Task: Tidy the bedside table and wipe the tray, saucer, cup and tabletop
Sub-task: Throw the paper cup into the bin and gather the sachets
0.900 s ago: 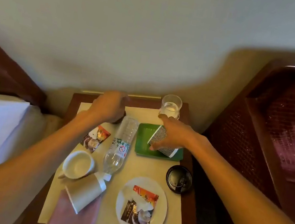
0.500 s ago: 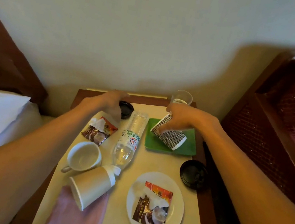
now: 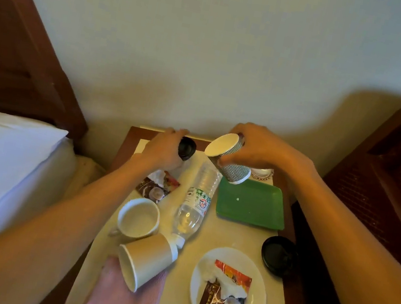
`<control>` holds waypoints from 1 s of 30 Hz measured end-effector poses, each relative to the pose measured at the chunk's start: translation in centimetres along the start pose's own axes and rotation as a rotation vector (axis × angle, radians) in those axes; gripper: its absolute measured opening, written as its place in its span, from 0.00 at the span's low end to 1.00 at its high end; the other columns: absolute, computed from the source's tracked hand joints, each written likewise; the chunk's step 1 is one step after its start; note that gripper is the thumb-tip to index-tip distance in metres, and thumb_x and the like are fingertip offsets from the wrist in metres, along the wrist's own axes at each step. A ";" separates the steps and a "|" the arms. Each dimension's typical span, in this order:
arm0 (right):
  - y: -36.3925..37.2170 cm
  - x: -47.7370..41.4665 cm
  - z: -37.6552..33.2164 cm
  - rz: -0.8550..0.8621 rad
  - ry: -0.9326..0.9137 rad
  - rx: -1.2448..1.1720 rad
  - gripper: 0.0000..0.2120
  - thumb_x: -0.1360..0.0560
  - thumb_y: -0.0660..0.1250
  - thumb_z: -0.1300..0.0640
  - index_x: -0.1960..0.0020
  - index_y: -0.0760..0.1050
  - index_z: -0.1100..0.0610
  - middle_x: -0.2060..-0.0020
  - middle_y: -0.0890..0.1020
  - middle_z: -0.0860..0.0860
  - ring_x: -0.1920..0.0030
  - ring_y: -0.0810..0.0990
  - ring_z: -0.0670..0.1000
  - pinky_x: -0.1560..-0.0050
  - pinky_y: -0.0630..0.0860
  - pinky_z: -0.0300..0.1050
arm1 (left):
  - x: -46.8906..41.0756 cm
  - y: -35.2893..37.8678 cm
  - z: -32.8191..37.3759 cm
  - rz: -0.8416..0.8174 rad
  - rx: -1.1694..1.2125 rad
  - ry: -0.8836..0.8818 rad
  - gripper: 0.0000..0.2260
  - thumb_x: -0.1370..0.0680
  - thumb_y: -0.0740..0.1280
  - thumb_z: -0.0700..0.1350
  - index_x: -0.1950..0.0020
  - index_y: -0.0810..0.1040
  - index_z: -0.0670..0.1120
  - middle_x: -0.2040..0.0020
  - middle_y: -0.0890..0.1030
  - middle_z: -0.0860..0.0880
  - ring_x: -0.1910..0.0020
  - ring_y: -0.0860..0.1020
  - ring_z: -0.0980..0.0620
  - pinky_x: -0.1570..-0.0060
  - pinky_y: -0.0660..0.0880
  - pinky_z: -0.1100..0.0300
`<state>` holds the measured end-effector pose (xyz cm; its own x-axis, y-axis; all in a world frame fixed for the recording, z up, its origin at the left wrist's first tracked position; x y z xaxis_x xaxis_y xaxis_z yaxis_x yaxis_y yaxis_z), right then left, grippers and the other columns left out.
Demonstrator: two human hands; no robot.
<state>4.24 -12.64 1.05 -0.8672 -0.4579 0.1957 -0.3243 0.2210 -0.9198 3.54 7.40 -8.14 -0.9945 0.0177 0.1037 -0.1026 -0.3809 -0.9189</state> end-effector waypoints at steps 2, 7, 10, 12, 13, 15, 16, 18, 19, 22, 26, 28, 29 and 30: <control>-0.2 -0.9 -1.6 0.026 -0.046 -0.062 0.36 0.35 0.78 0.41 0.32 0.71 0.52 0.39 0.76 0.51 0.43 0.75 0.52 0.45 0.76 0.49 | 1.6 -2.2 -2.0 0.085 0.089 -0.048 0.40 0.31 0.75 0.45 0.23 0.61 0.53 0.33 0.69 0.43 0.37 0.74 0.40 0.42 0.76 0.49; 1.6 -3.2 -8.4 0.042 -0.194 -0.228 0.35 0.35 0.80 0.47 0.33 0.70 0.53 0.38 0.76 0.52 0.44 0.75 0.52 0.53 0.73 0.43 | 8.1 -7.2 -9.1 0.213 0.165 -0.189 0.33 0.32 0.78 0.51 0.32 0.67 0.53 0.36 0.73 0.47 0.43 0.74 0.47 0.48 0.76 0.52; 3.1 -3.9 -12.8 0.056 -0.259 -0.258 0.36 0.35 0.81 0.48 0.33 0.69 0.54 0.37 0.75 0.53 0.44 0.75 0.54 0.51 0.74 0.48 | 11.7 -8.3 -12.9 0.254 0.238 -0.288 0.31 0.34 0.80 0.54 0.36 0.69 0.52 0.40 0.77 0.49 0.43 0.77 0.46 0.45 0.78 0.47; 4.3 -4.5 -15.3 0.039 -0.289 -0.267 0.36 0.35 0.80 0.49 0.34 0.67 0.54 0.37 0.75 0.53 0.45 0.74 0.53 0.52 0.73 0.47 | 13.8 -7.9 -15.2 0.258 0.285 -0.352 0.31 0.32 0.79 0.54 0.35 0.68 0.51 0.39 0.77 0.48 0.42 0.77 0.46 0.43 0.78 0.48; 5.1 -4.6 -16.3 0.028 -0.303 -0.268 0.36 0.35 0.80 0.49 0.33 0.66 0.54 0.37 0.75 0.54 0.45 0.74 0.53 0.52 0.73 0.47 | 14.7 -7.5 -16.2 0.254 0.293 -0.374 0.31 0.31 0.79 0.53 0.35 0.68 0.51 0.39 0.77 0.48 0.42 0.76 0.46 0.44 0.78 0.50; 6.8 -4.8 -18.7 -0.006 -0.331 -0.257 0.37 0.35 0.80 0.48 0.33 0.65 0.54 0.37 0.75 0.54 0.45 0.74 0.54 0.52 0.74 0.47 | 16.7 -6.4 -18.3 0.223 0.282 -0.412 0.31 0.31 0.78 0.53 0.34 0.67 0.51 0.39 0.76 0.48 0.41 0.76 0.46 0.48 0.76 0.55; 7.7 -4.7 -19.7 -0.023 -0.343 -0.250 0.39 0.35 0.80 0.48 0.32 0.64 0.53 0.36 0.75 0.54 0.44 0.75 0.54 0.51 0.75 0.46 | 17.6 -5.7 -19.1 0.198 0.271 -0.432 0.31 0.31 0.78 0.53 0.35 0.67 0.50 0.41 0.76 0.48 0.42 0.76 0.46 0.51 0.75 0.56; 9.8 -4.8 -22.1 -0.060 -0.370 -0.225 0.42 0.36 0.81 0.47 0.29 0.62 0.52 0.34 0.74 0.53 0.40 0.75 0.55 0.47 0.77 0.47 | 19.5 -4.3 -21.2 0.128 0.238 -0.482 0.32 0.33 0.79 0.53 0.35 0.68 0.50 0.41 0.76 0.47 0.42 0.76 0.44 0.51 0.75 0.54; 10.9 -4.8 -23.1 -0.072 -0.383 -0.208 0.44 0.36 0.81 0.46 0.28 0.62 0.51 0.33 0.73 0.53 0.38 0.75 0.55 0.44 0.77 0.49 | 20.4 -3.7 -22.1 0.076 0.229 -0.495 0.35 0.35 0.80 0.52 0.34 0.68 0.50 0.39 0.76 0.47 0.39 0.76 0.42 0.48 0.75 0.54; 13.8 -5.2 -25.2 -0.105 -0.387 -0.136 0.43 0.37 0.80 0.45 0.28 0.64 0.52 0.34 0.75 0.52 0.38 0.75 0.55 0.41 0.77 0.54 | 22.4 -2.8 -23.2 -0.137 0.217 -0.512 0.48 0.34 0.81 0.47 0.21 0.58 0.50 0.24 0.67 0.47 0.27 0.67 0.43 0.35 0.68 0.55; 17.7 -5.0 -27.8 -0.199 -0.403 -0.035 0.42 0.35 0.80 0.48 0.28 0.63 0.55 0.35 0.75 0.54 0.38 0.76 0.58 0.49 0.75 0.49 | 24.3 -5.3 -25.1 -0.128 0.157 -0.544 0.26 0.27 0.73 0.40 0.30 0.73 0.44 0.35 0.78 0.43 0.37 0.76 0.42 0.40 0.76 0.52; 19.8 -4.7 -28.9 -0.232 -0.410 0.004 0.43 0.35 0.81 0.48 0.27 0.63 0.57 0.35 0.75 0.55 0.37 0.76 0.58 0.48 0.75 0.50 | 25.2 -6.7 -25.6 -0.084 0.156 -0.533 0.17 0.24 0.68 0.40 0.36 0.78 0.44 0.41 0.81 0.44 0.43 0.79 0.44 0.46 0.77 0.55; 20.9 -4.6 -29.3 -0.247 -0.410 0.012 0.44 0.35 0.81 0.48 0.27 0.62 0.57 0.34 0.74 0.56 0.36 0.76 0.59 0.44 0.75 0.52 | 25.6 -7.2 -25.9 -0.073 0.154 -0.533 0.15 0.23 0.66 0.40 0.37 0.79 0.45 0.41 0.81 0.44 0.44 0.79 0.44 0.48 0.77 0.57; 22.0 -4.3 -29.8 -0.265 -0.405 0.015 0.46 0.35 0.81 0.48 0.26 0.60 0.58 0.34 0.74 0.56 0.36 0.75 0.59 0.41 0.75 0.53 | 26.0 -7.6 -26.1 -0.063 0.156 -0.532 0.14 0.23 0.66 0.41 0.37 0.79 0.46 0.41 0.81 0.45 0.45 0.79 0.44 0.50 0.75 0.58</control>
<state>-10.41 19.81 -9.87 -0.5376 -0.7960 0.2783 -0.5062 0.0407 -0.8615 -22.12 34.89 -8.35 -0.8336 -0.4085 0.3717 -0.1169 -0.5272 -0.8416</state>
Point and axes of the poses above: each hand's wrist, its own x-axis away from the middle knuckle, its own y-axis out of the palm, z = x × y, the point moved 5 cm from there along -x, towards the middle knuckle
